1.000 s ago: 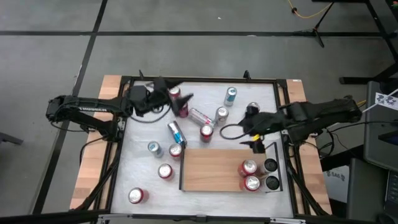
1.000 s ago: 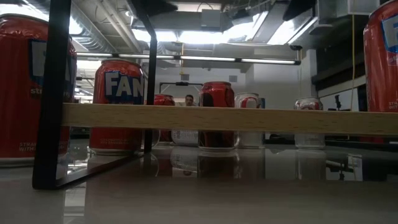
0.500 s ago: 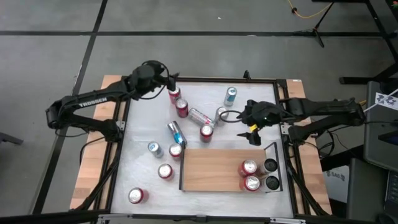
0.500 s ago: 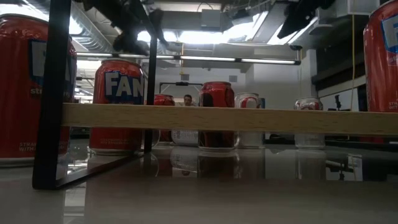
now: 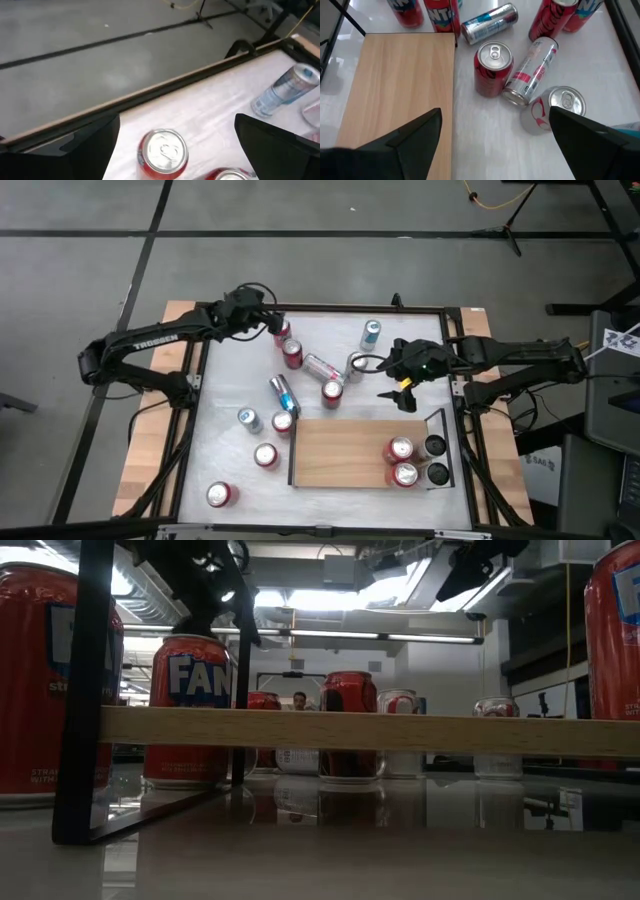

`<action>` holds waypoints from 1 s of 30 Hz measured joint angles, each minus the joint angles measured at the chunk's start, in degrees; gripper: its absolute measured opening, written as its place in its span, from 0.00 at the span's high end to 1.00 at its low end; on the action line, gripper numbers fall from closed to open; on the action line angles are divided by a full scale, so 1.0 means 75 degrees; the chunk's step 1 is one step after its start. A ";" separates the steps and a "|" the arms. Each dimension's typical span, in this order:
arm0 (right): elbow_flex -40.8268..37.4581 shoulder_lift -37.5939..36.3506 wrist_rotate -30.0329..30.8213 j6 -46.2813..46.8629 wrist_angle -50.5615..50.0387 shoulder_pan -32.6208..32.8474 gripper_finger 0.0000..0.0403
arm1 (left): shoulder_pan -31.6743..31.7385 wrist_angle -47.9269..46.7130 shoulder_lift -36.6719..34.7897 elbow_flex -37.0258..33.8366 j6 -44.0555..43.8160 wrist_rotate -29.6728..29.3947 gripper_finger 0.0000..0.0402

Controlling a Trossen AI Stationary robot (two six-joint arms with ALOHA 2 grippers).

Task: Place canned beverage on shelf
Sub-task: Put the top left orange soda can on the shelf

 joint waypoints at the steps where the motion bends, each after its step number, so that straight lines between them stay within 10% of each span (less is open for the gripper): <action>1: 0.0000 0.0005 0.0003 0.0000 0.0000 -0.0003 0.11 | -0.0004 0.0019 0.0116 0.0000 -0.0051 0.0005 0.03; 30: 0.0000 0.0012 0.0000 0.0000 -0.0008 0.0000 0.11 | 0.0079 0.0159 0.2582 0.0003 -0.0120 -0.0018 0.03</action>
